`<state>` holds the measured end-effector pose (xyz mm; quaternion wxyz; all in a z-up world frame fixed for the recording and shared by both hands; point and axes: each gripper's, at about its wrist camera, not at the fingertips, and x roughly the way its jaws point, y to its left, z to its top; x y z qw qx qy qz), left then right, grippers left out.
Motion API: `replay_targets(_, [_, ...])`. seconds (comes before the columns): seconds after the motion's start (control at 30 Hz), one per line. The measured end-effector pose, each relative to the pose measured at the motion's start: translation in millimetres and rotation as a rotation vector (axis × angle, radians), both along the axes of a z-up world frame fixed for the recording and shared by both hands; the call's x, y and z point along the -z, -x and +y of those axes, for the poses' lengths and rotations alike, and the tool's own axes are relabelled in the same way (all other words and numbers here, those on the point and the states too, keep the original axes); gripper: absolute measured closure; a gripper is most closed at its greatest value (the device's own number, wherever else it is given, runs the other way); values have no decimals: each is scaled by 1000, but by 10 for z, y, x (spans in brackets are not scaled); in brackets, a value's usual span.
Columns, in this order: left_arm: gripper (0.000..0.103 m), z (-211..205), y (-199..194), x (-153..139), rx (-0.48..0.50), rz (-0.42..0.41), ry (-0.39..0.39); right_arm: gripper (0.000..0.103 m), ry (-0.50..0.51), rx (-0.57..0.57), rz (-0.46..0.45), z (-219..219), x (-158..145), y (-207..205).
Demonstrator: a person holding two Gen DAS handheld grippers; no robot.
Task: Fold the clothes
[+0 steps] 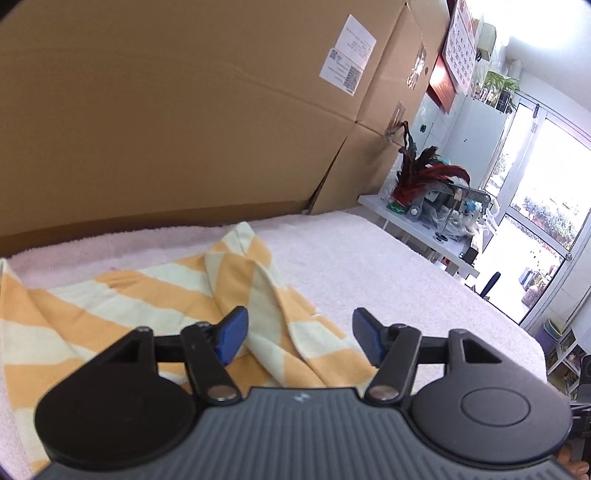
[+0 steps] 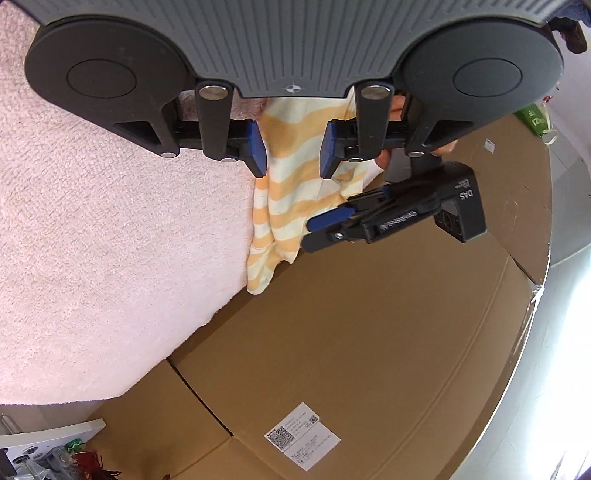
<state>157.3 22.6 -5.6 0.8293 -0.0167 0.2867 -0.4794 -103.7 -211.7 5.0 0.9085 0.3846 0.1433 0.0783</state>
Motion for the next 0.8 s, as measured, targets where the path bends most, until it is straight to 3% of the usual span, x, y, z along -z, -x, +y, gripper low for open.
replay_targets(0.13, [77, -65, 86, -4, 26, -43, -7, 72, -40, 11, -7, -30, 2, 84])
replay_targets(0.27, [96, -50, 81, -4, 35, -27, 19, 72, -57, 22, -19, -29, 13, 93])
replay_targets(0.37, [103, 23, 41, -24, 19, 1, 76, 72, -65, 29, -23, -28, 39, 49])
replay_targets(0.57, [103, 212, -63, -106, -45, 42, 175, 72, -61, 35, -19, -16, 80, 14])
replay_targets(0.8, [99, 163, -194, 22, -13, 168, 104, 71, -33, 44, -6, 4, 78, 5])
